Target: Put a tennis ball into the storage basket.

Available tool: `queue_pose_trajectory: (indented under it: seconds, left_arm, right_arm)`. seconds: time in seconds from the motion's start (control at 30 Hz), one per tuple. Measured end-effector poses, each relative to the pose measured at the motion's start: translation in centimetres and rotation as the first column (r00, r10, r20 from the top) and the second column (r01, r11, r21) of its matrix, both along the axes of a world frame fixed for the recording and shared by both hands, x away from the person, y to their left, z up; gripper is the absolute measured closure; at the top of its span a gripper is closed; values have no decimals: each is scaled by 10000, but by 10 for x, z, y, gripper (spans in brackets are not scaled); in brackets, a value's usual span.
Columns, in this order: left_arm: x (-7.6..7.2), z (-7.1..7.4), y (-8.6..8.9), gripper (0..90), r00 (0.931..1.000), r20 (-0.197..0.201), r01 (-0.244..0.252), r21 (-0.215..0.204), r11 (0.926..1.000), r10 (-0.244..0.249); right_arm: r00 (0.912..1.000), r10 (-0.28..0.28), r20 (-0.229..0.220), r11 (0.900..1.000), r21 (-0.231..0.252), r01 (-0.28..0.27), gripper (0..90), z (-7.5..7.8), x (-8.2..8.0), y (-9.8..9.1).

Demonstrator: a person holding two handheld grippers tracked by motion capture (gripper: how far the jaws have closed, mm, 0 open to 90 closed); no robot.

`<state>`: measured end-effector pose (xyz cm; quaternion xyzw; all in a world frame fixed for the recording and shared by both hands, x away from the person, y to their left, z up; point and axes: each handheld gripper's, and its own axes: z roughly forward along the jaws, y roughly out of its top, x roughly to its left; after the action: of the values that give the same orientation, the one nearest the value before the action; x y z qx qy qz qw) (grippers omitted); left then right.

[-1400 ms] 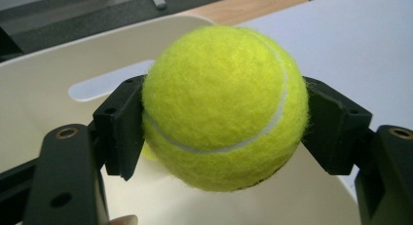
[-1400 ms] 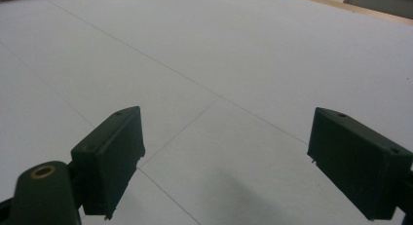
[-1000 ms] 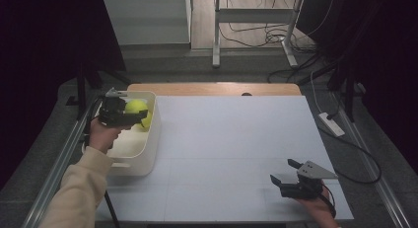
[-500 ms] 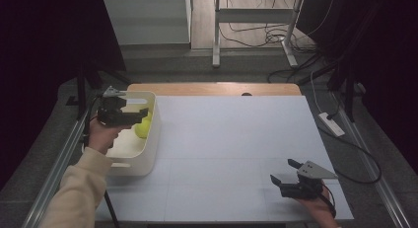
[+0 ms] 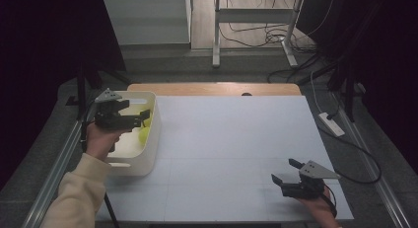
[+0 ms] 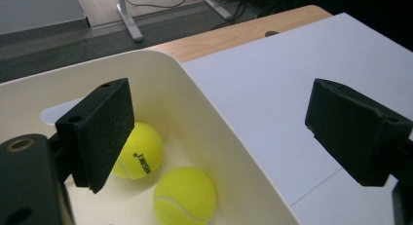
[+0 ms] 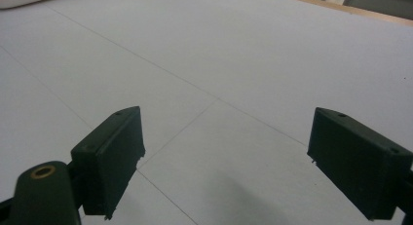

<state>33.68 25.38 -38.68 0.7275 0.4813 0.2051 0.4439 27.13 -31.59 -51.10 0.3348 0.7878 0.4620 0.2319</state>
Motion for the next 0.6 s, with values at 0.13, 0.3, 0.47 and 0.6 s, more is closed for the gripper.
queue_pose_trajectory:
  seconds: [0.13, 0.3, 0.47, 0.6]
  left_arm:
    - [-6, -1, -4, 114, 9996, 170, 239, -128, 9996, -237]
    - [-16, 1, -11, 116, 9970, 472, 625, -275, 9977, -612]
    - [-24, 0, -17, 116, 9940, 609, 927, -316, 9952, -907]
    - [-30, -1, -21, 115, 9915, 662, 1165, -638, 9911, -1123]
  right_arm:
    - [10000, 54, 45, 10000, 32, -54, 130, 1, 0, 1]
    - [9999, 129, 29, 9999, -39, -129, 130, 0, 1, 3]
    - [9999, 102, 21, 9999, -92, -102, 130, 0, 2, 4]
    - [9999, 147, 20, 9998, -127, -147, 130, 1, 2, 5]
